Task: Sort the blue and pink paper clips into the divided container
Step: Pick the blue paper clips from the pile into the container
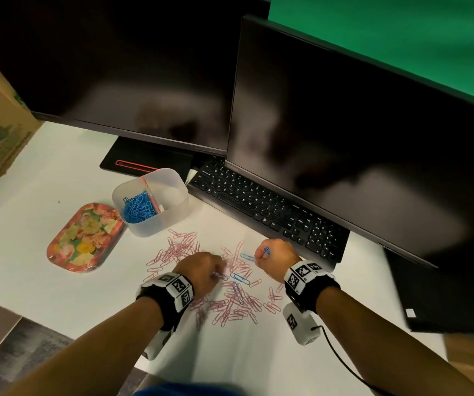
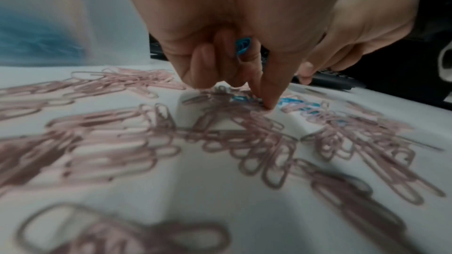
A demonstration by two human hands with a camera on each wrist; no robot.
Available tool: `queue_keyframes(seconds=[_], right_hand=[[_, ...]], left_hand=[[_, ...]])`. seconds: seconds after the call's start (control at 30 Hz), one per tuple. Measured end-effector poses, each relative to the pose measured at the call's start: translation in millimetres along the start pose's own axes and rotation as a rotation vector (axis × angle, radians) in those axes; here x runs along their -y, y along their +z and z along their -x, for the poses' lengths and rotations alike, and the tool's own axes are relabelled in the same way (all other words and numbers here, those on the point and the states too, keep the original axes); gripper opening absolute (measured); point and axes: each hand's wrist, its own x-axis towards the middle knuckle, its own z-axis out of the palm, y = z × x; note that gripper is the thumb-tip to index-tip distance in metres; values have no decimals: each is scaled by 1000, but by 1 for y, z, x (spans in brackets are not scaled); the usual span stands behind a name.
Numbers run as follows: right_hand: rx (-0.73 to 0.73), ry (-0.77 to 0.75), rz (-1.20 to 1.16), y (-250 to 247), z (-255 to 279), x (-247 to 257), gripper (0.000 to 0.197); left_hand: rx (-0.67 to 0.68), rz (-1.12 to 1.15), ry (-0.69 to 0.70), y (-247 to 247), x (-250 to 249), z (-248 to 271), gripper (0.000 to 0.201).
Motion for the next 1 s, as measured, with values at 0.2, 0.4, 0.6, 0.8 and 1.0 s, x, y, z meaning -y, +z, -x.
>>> queue_keyframes(seconds=[0.2,0.4,0.6,0.8,1.0], right_hand=[[95,5,-146,-11,3,-7,17],[140,-55,-245,-20,13,-6,13],[134,-52,-459,-13,19,0,13],[48,51,-369,-1,15,-9,10],[141,31,-466,8,28,3,29]], left_hand=[[-63,1,-54,-5,16,0,10],[-134,263,-47,-14,5,2,11],[-17,575,34,-19,-27,-4,13],[-99,473,-38,-15,-24,-6,18],[-154,534,-53,-13,-28,-5,11]])
